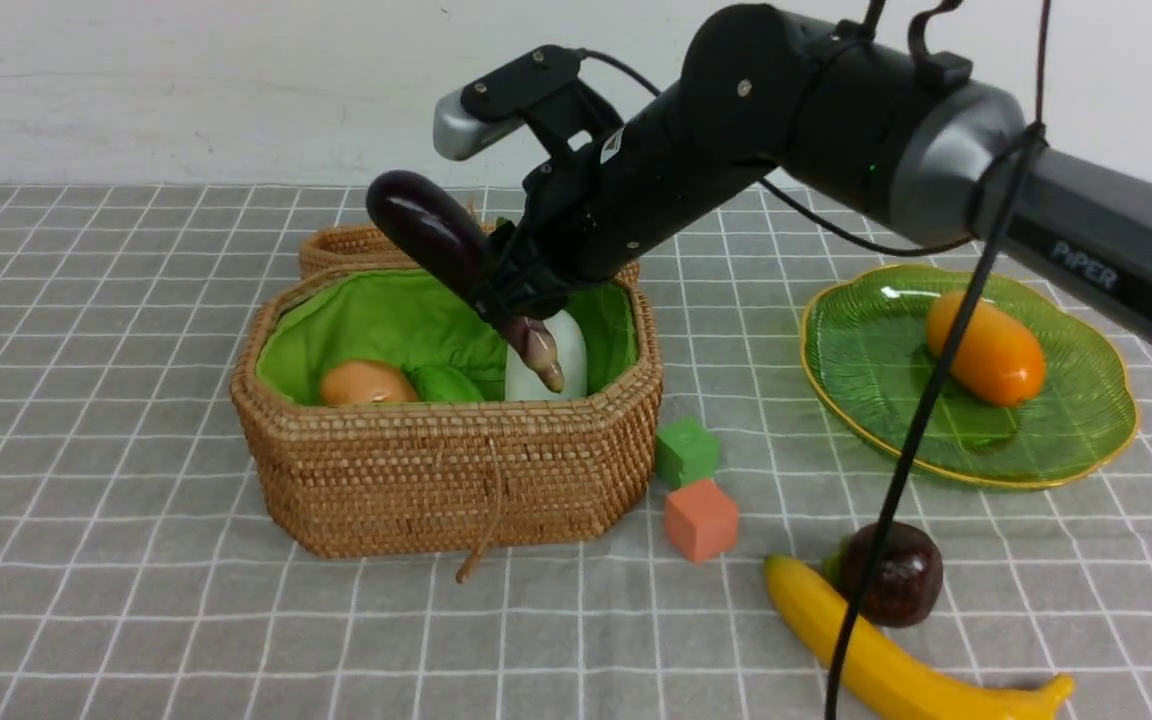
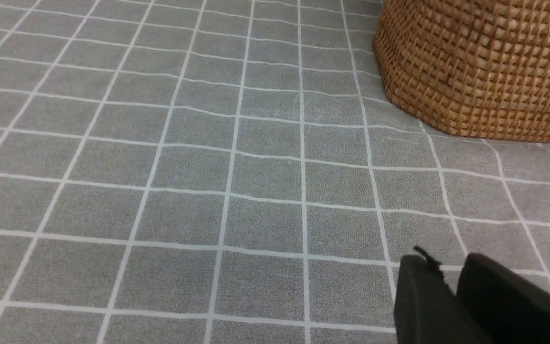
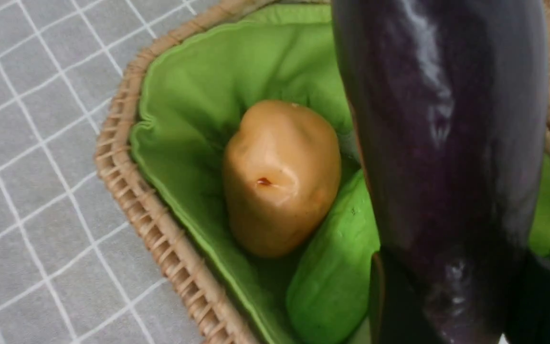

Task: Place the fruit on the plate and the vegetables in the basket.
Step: Grab an eggplant with your right arm and place it in the basket on the left, then use the right arm to grab a mangosteen and put it into the right plate

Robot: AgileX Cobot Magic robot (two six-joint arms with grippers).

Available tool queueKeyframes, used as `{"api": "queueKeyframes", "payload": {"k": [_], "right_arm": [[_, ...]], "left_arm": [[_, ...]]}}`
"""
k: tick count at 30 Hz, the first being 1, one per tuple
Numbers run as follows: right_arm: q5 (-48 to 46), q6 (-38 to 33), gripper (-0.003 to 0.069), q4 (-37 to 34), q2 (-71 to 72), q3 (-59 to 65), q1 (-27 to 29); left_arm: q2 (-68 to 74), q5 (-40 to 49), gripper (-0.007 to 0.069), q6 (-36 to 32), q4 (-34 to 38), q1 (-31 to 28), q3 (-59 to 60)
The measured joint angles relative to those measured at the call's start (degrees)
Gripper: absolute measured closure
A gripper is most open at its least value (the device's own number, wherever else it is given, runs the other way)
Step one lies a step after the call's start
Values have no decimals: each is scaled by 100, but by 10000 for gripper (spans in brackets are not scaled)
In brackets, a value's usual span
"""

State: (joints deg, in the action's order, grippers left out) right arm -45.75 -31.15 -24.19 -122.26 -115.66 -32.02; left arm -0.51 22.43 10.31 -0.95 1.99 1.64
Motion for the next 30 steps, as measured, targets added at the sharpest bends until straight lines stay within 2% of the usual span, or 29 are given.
{"api": "queueKeyframes", "payload": {"k": [4, 7, 15, 17, 23, 26, 27, 30], "right_arm": [[101, 0, 356, 47, -123, -7, 0], [142, 0, 316, 67, -143, -7, 0], [42, 51, 21, 85, -123, -7, 0], [-148, 92, -13, 189, -44, -7, 0], [-1211, 516, 4, 718, 740, 146, 106], [-1337, 607, 27, 761, 1367, 776, 297], [-1244, 600, 46, 842, 1790, 1544, 495], [-1041, 580, 62, 1017, 2342, 2694, 818]], "left_arm": [[0, 0, 508, 0, 0, 0, 0], [0, 0, 503, 0, 0, 0, 0], [0, 0, 496, 0, 0, 0, 0], [0, 0, 494, 0, 0, 0, 0], [0, 0, 489, 0, 0, 0, 0], [0, 0, 486, 0, 0, 0, 0], [0, 0, 483, 0, -5, 0, 0], [0, 0, 480, 0, -5, 0, 0]]}}
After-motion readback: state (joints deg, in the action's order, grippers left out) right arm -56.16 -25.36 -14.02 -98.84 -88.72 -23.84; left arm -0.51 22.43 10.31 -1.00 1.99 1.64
